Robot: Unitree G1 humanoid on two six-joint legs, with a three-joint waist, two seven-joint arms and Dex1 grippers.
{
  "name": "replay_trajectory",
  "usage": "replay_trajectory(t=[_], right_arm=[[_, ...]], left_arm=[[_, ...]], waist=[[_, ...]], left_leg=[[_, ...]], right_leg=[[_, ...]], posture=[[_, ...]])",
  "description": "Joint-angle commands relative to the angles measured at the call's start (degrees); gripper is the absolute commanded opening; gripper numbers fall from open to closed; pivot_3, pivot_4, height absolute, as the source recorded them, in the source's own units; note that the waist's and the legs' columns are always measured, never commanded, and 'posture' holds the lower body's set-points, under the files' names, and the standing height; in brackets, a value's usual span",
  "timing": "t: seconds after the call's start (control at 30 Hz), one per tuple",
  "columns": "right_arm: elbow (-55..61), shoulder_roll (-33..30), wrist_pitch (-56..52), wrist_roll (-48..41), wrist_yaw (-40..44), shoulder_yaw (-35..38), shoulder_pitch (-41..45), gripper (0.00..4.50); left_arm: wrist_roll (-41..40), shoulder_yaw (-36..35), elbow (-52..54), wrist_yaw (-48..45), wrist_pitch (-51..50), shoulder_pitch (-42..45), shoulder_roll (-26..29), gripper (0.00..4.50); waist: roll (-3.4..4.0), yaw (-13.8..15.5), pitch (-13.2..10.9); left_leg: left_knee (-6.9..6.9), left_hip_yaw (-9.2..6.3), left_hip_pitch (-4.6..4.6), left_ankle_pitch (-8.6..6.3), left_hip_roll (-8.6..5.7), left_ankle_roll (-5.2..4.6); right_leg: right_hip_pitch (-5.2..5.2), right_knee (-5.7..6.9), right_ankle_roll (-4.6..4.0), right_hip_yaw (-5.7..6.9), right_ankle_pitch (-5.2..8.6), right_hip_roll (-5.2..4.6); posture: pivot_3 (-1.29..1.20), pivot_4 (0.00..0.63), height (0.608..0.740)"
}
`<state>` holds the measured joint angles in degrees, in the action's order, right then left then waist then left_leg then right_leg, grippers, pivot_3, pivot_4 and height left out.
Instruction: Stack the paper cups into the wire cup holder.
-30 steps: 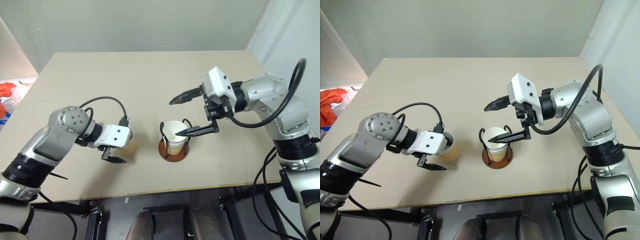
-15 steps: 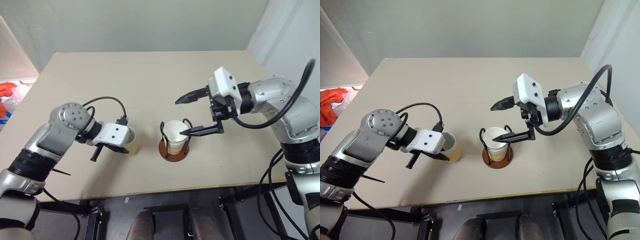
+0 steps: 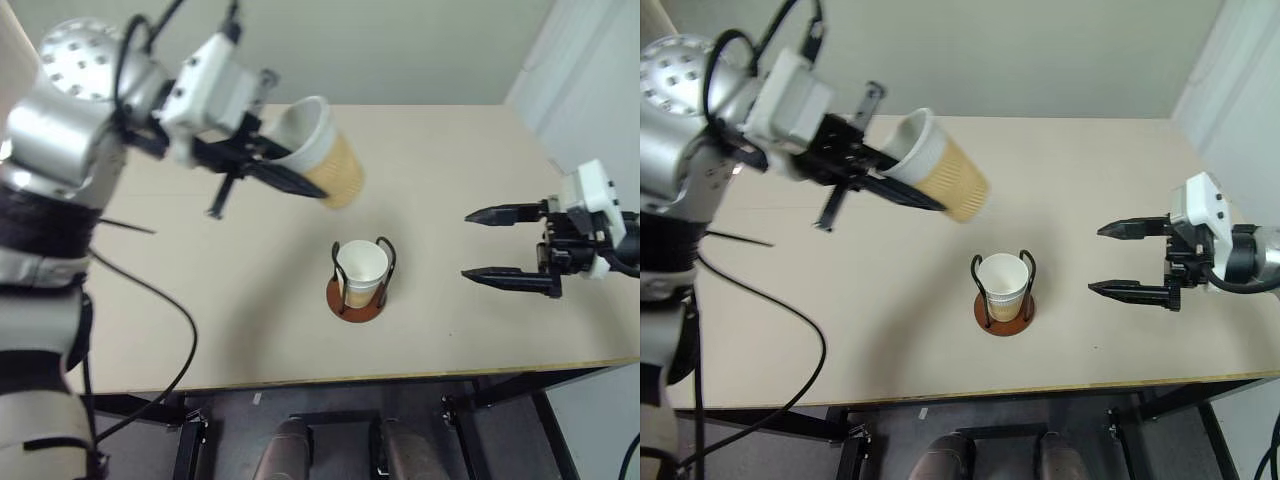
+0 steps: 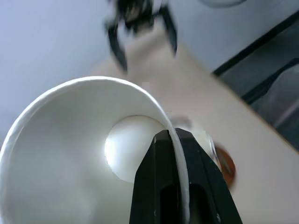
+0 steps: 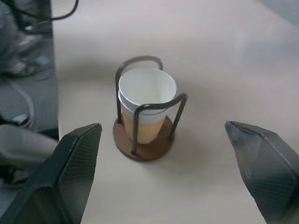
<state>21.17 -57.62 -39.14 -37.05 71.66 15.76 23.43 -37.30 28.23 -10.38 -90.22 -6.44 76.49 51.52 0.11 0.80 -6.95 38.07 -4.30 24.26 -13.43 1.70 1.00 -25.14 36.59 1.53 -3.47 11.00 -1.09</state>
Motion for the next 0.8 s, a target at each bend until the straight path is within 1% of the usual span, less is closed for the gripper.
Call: replay_trajectory(t=[0.03, 0.1, 0.17, 0.27, 0.33, 0.37, 0.43, 0.47, 0.67, 0.8], right_arm=[[5.0, -1.1, -1.9, -2.9, -3.8, 4.3, -0.7, 4.50], [7.0, -1.6, -3.2, -3.8, -5.7, 5.8, -1.9, 4.50], [8.8, -2.1, -4.4, -4.7, -7.0, 7.6, -3.6, 4.50], [11.5, -2.7, -6.1, -6.4, -9.0, 10.7, -6.4, 4.50], [12.8, -2.9, -6.9, -7.1, -10.1, 12.5, -8.1, 4.50], [13.3, -2.9, -7.2, -7.3, -10.5, 13.2, -9.0, 4.50], [14.1, -3.1, -7.5, -7.7, -11.4, 14.1, -10.4, 4.50], [14.4, -3.2, -7.6, -8.0, -11.9, 14.3, -10.7, 4.50], [15.7, -3.5, -7.6, -9.1, -14.1, 14.7, -11.9, 4.50], [15.9, -3.8, -7.3, -9.5, -14.8, 14.9, -12.5, 4.50]], left_arm=[[-0.5, 8.8, -4.7, -2.3, 6.8, 4.2, -3.5, 0.03], [0.1, 13.9, -7.6, -2.3, 10.8, 6.3, -5.9, 0.03], [1.7, 17.8, -11.0, -2.3, 15.2, 7.8, -7.6, 0.03], [3.2, 22.0, -14.9, -2.3, 20.3, 9.3, -9.0, 0.03], [2.8, 24.1, -15.9, -2.3, 22.3, 10.0, -8.9, 0.03], [2.4, 25.1, -16.0, -2.3, 23.0, 10.4, -8.6, 0.03], [2.2, 27.0, -16.5, -2.3, 24.8, 10.9, -8.3, 0.03], [2.1, 28.2, -16.5, -2.3, 25.6, 11.1, -8.1, 0.03], [0.4, 32.1, -15.5, -2.3, 27.8, 11.4, -7.5, 0.03], [-0.1, 33.0, -14.3, -2.3, 27.9, 11.3, -7.2, 0.03]], waist=[[0.05, -0.3, 0.0], [0.08, -0.3, -0.1], [0.09, -0.2, -0.1], [0.10, 0.0, -0.1], [0.11, 0.1, -0.1], [0.10, 0.2, -0.1], [0.11, 0.3, -0.1], [0.11, 0.5, -0.1], [0.13, 0.7, -0.1], [0.13, 0.8, -0.1]], left_leg=[[0.01, 0.01, -0.05, 0.02, -0.01, -0.04], [0.06, 0.00, -0.09, 0.07, 0.00, -0.12], [0.13, 0.00, -0.05, 0.07, -0.01, -0.12], [0.17, 0.01, 0.08, 0.01, -0.04, -0.21], [0.20, 0.01, 0.17, -0.10, -0.03, -0.30], [0.21, 0.05, 0.21, -0.17, -0.05, -0.34], [0.25, 0.02, 0.31, -0.29, -0.06, -0.39], [0.26, 0.04, 0.33, -0.35, -0.07, -0.40], [0.52, 0.04, 0.53, -0.55, -0.08, -0.54], [0.80, 0.02, 0.68, -0.76, -0.08, -0.68]], right_leg=[[0.12, -0.08, 0.12, -0.02, -0.06, 0.00], [0.29, -0.30, 0.35, -0.06, -0.19, 0.05], [0.35, -0.41, 0.39, -0.08, -0.22, 0.07], [0.36, -0.65, 0.53, -0.08, -0.25, 0.08], [0.35, -0.69, 0.68, -0.09, -0.18, 0.05], [0.31, -0.69, 0.73, -0.07, -0.15, 0.06], [0.29, -0.70, 1.21, -0.07, -0.35, 0.05], [0.27, -0.71, 1.28, -0.06, -0.38, 0.06], [0.25, -0.73, 1.55, -0.04, -0.11, 0.03], [0.21, -0.73, 1.62, -0.02, -0.06, 0.01]], posture=[[0.00, 0.150, 0.740], [0.00, 0.150, 0.740], [0.00, 0.150, 0.740], [0.00, 0.150, 0.740], [0.00, 0.150, 0.740], [0.00, 0.150, 0.740], [0.00, 0.150, 0.740], [0.00, 0.150, 0.740], [0.00, 0.150, 0.740], [0.00, 0.150, 0.740]])
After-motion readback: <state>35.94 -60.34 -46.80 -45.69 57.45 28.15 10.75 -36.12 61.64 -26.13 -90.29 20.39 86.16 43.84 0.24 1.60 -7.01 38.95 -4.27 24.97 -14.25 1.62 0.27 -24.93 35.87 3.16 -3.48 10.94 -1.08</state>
